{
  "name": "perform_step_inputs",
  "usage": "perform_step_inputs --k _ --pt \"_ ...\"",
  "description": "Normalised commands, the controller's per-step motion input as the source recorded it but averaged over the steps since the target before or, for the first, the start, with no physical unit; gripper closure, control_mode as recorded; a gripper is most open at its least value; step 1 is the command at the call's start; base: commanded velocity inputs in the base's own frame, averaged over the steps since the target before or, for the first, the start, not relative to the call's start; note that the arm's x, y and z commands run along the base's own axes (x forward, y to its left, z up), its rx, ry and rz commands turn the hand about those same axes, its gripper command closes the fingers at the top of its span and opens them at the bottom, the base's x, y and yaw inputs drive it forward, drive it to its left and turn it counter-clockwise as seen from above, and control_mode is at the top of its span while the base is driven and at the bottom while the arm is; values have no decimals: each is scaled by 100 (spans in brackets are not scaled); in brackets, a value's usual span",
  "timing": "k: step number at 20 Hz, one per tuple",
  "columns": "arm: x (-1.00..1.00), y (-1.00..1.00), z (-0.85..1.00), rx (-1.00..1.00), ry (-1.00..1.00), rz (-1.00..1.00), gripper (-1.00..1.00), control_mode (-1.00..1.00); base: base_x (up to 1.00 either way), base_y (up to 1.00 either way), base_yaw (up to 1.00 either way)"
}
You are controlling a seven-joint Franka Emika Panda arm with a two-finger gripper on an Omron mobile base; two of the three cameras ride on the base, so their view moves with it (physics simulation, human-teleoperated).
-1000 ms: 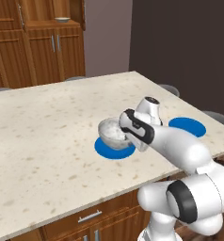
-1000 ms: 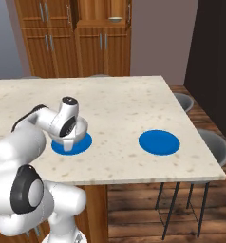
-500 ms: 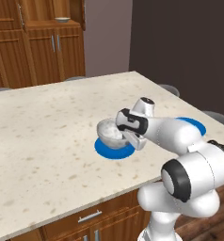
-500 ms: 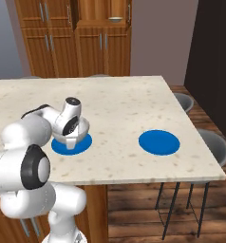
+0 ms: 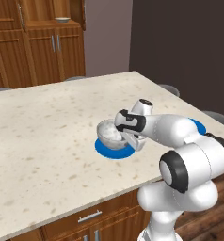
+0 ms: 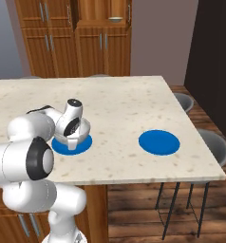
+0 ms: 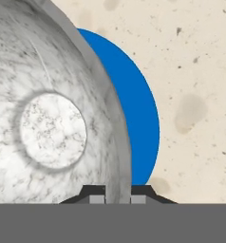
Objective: Move the bowls from the cabinet to the plates on the dining table.
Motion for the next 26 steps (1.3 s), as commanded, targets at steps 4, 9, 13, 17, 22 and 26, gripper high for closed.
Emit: perform_step_inputs --k 4,9,13,17,22,26 --pt "2 0 -16 0 0 0 100 -100 0 0 0" --pt "0 0 -1 0 0 0 100 -100 0 0 0" --pt "0 0 0 0 0 0 100 -100 0 0 0" --pt "0 0 0 0 0 0 -100 -100 0 0 0" --pt "-7 0 3 0 0 0 -100 -100 0 0 0" --pt "-22 0 25 0 0 0 -100 -100 0 0 0"
